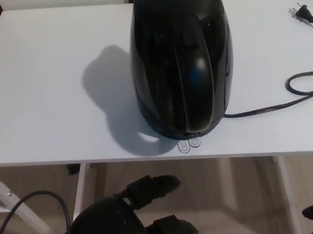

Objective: The robot walk towards a table in front and click the button on the base of the boilling pot using its left middle finger

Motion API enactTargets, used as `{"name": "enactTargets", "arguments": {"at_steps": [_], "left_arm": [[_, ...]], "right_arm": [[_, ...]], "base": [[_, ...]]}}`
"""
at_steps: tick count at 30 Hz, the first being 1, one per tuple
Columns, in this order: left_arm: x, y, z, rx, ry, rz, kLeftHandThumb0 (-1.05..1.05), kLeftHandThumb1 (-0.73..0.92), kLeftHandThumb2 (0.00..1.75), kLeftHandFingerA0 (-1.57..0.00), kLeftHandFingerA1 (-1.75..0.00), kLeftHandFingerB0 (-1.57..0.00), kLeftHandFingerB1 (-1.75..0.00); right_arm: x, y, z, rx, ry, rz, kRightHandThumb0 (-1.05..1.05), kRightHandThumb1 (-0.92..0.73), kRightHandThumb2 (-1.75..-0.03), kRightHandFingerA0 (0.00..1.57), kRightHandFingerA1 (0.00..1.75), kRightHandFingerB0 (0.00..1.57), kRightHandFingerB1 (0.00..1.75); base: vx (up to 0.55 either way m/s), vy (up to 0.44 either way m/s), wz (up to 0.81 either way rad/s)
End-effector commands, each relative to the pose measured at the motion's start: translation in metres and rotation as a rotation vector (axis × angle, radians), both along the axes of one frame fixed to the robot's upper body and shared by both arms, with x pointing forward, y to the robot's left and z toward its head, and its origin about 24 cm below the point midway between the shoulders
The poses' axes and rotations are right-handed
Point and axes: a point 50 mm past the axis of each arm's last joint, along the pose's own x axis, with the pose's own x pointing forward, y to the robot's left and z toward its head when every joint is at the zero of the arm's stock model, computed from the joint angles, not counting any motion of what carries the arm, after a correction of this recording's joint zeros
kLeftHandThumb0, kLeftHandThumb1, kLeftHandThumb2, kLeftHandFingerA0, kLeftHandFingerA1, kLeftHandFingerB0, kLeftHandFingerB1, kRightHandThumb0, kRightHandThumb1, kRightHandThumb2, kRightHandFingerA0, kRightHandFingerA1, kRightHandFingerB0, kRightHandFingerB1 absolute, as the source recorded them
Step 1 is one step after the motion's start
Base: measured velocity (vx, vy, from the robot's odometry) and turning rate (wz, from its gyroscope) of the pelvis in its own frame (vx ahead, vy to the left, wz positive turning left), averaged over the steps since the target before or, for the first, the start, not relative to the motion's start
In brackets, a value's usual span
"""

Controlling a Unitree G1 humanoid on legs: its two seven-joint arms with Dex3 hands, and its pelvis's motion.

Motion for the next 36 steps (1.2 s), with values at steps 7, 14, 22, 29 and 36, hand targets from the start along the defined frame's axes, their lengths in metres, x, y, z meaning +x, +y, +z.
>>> {"name": "enactTargets", "arguments": {"at_steps": [7, 14, 22, 29, 36], "left_arm": [[0.007, -0.006, -0.003, 0.02, -0.019, -0.005, -0.79, 0.54, 0.88, -0.36, -0.46, -0.26, -0.43], [0.018, -0.01, -0.004, 0.007, -0.025, 0.009, -0.78, 0.53, 0.87, -0.36, -0.46, -0.27, -0.43], [0.037, -0.011, -0.011, 0.032, -0.037, 0.047, -0.8, 0.54, 0.89, -0.33, -0.46, -0.24, -0.43], [0.049, -0.011, -0.017, 0.076, -0.03, 0.08, -0.8, 0.55, 0.9, -0.31, -0.46, -0.23, -0.43], [0.055, -0.011, -0.023, 0.091, -0.029, 0.107, -0.8, 0.54, 0.88, -0.32, -0.46, -0.23, -0.42]], "right_arm": [[0.0, -0.005, 0.002, -0.014, -0.001, 0.003, -0.44, -0.52, -0.8, 0.68, 0.61, 0.51, 0.55], [0.001, -0.005, 0.002, -0.011, 0.009, -0.004, -0.4, -0.64, -0.58, 0.74, 0.47, 0.56, 0.42], [0.004, -0.002, 0.002, 0.001, 0.009, -0.02, -0.37, -0.63, -0.58, 0.75, 0.49, 0.57, 0.42], [0.005, -0.003, 0.003, -0.015, 0.008, 0.011, -0.43, -0.52, -0.8, 0.66, 0.6, 0.51, 0.55], [0.006, -0.003, 0.003, -0.006, 0.017, -0.006, -0.39, -0.63, -0.58, 0.74, 0.49, 0.56, 0.42]], "base": [[0.0, 0.0, 0.0], [0.0, 0.0, 0.0], [0.0, 0.0, 0.0], [0.0, 0.0, 0.0], [0.0, 0.0, 0.0]]}}
